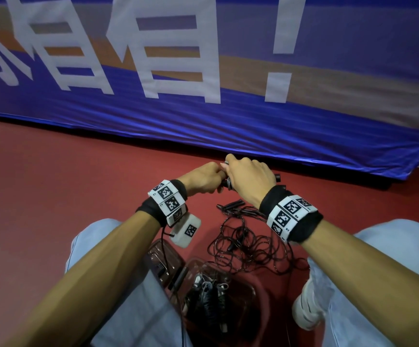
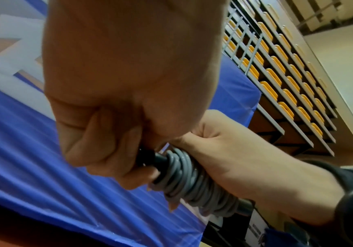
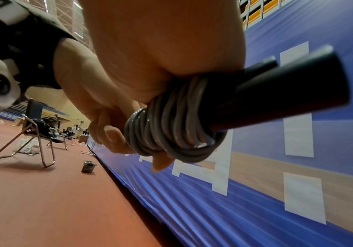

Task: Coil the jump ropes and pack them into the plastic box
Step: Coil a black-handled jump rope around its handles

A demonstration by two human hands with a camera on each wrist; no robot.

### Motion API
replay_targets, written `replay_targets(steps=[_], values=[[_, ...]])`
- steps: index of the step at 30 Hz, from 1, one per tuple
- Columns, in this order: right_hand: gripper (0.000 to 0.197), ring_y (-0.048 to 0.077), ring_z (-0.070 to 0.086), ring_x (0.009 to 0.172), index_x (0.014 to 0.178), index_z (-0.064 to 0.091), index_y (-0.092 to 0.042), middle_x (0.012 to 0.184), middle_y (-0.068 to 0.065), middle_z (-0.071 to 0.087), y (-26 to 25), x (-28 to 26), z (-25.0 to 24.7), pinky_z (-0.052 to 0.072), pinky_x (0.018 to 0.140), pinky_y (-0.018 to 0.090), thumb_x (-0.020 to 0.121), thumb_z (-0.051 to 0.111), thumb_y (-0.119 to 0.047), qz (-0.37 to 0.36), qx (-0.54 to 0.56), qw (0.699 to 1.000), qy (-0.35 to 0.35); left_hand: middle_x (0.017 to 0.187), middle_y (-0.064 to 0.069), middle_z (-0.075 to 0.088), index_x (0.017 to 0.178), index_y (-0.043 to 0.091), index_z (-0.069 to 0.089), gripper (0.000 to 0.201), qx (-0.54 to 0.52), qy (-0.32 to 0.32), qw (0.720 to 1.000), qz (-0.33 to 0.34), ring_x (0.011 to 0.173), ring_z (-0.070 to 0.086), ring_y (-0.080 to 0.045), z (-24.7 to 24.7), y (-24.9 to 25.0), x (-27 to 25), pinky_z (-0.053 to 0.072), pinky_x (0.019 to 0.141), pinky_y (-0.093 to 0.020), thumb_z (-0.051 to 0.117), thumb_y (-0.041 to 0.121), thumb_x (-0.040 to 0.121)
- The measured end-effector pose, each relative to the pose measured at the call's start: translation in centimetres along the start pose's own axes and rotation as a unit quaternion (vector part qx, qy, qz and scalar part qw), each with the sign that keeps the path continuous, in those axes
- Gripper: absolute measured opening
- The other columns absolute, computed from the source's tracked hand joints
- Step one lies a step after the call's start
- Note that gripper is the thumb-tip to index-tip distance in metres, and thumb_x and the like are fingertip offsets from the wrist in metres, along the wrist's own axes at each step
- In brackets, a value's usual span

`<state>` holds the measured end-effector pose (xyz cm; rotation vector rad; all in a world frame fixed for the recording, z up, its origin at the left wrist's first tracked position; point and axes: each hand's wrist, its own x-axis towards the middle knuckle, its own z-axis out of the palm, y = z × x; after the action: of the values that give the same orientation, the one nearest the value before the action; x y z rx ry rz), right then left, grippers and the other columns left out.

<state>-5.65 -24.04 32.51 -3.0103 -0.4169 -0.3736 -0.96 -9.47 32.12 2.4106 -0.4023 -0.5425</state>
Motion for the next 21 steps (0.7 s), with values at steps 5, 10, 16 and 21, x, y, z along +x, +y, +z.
replay_targets(steps=[5,10,16,21], values=[[0.034,0.039,0.065,0.079,0.117,0.047,-0.01,0.086,0.012,0.067,-0.4,0.2,0.0,0.035,0.061,0.04,0.112,0.027,-0.037,-0.007,-0.002,1.0,0.007,0.059,-0.002,0.056,0.074,0.009,0.059,0.036,-0.104,0.0,0.993,-0.046,0.046,0.039,-0.013,0.2,0.6,-0.5,0.025,0.043,-0.021,0.031,0.01,0.098],[0.032,0.034,0.053,0.065,0.113,0.043,-0.011,0.077,0.007,0.058,0.0,0.3,-0.4,0.033,0.059,0.04,0.113,0.022,-0.036,-0.003,-0.01,1.0,-0.006,0.062,-0.002,0.051,0.07,0.018,0.051,0.041,-0.229,-0.051,0.968,-0.087,0.046,0.035,-0.013,-0.3,1.4,-0.9,0.023,0.045,-0.022,0.029,0.033,0.101],[0.028,0.031,0.049,0.057,0.11,0.043,-0.009,0.084,0.01,0.069,0.8,0.2,-0.9,0.033,0.055,0.039,0.113,0.023,-0.029,-0.008,-0.004,1.0,-0.017,0.065,-0.002,0.037,0.069,0.018,0.038,0.043,-0.355,-0.147,0.921,-0.072,0.053,0.016,-0.014,-0.8,1.3,-0.9,0.006,0.052,-0.029,0.025,0.053,0.091],[0.037,0.029,0.055,0.06,0.119,0.04,-0.008,0.077,0.003,0.062,0.4,-0.4,-1.1,0.035,0.059,0.037,0.104,0.032,-0.04,-0.009,0.035,0.998,-0.054,0.065,-0.001,0.028,0.071,0.02,0.037,0.043,-0.322,-0.129,0.936,-0.061,0.055,0.016,-0.017,-0.5,1.5,-1.2,0.008,0.052,-0.031,0.034,0.06,0.087]])
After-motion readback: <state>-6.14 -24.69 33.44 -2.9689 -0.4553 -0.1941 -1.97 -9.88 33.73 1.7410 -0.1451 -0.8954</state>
